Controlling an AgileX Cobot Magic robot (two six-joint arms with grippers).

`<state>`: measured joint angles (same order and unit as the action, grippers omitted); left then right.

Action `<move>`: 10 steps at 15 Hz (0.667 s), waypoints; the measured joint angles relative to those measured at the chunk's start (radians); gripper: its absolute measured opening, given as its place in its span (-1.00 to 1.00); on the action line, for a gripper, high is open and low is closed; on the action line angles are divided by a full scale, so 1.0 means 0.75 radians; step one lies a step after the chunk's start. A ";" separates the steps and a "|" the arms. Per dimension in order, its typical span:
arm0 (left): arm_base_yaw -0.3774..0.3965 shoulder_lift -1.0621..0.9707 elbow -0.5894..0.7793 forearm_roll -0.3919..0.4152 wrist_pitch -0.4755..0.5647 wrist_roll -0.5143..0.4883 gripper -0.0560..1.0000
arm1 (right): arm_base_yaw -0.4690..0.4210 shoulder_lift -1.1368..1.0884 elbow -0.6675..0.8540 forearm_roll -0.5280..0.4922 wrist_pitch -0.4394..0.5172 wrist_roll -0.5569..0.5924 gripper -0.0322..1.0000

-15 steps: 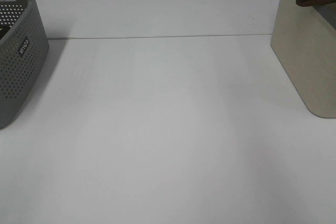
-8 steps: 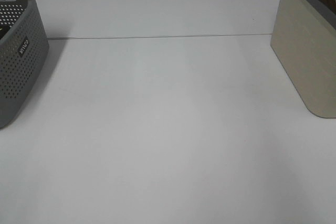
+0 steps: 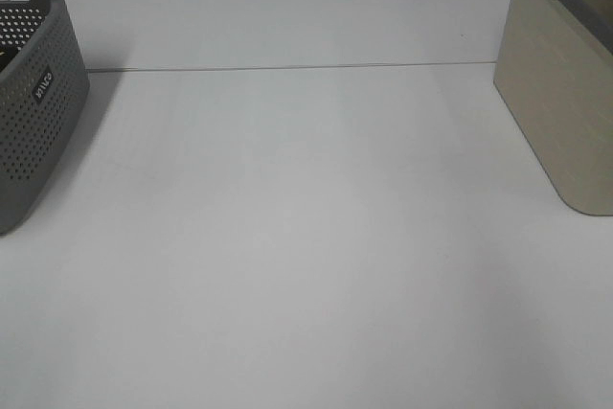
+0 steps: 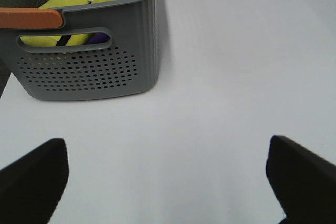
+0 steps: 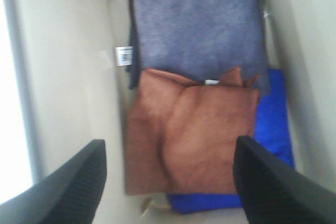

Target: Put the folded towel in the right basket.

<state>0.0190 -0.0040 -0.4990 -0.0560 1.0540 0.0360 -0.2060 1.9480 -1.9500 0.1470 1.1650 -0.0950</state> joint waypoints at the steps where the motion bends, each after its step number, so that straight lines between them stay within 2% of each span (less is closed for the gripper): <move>1: 0.000 0.000 0.000 0.000 0.000 0.000 0.94 | 0.000 -0.037 0.000 0.041 0.036 0.000 0.33; 6: 0.000 0.000 0.000 0.000 0.000 0.000 0.94 | 0.009 -0.221 0.000 0.164 0.069 0.000 0.33; 8: 0.000 0.000 0.000 0.000 0.000 0.000 0.94 | 0.083 -0.275 0.011 0.165 0.072 0.000 0.33; 10: 0.000 0.000 0.000 0.000 0.000 0.000 0.94 | 0.187 -0.349 0.092 0.109 0.072 0.001 0.33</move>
<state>0.0190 -0.0040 -0.4990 -0.0560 1.0540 0.0360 -0.0660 1.6860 -1.8810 0.2290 1.2190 -0.0940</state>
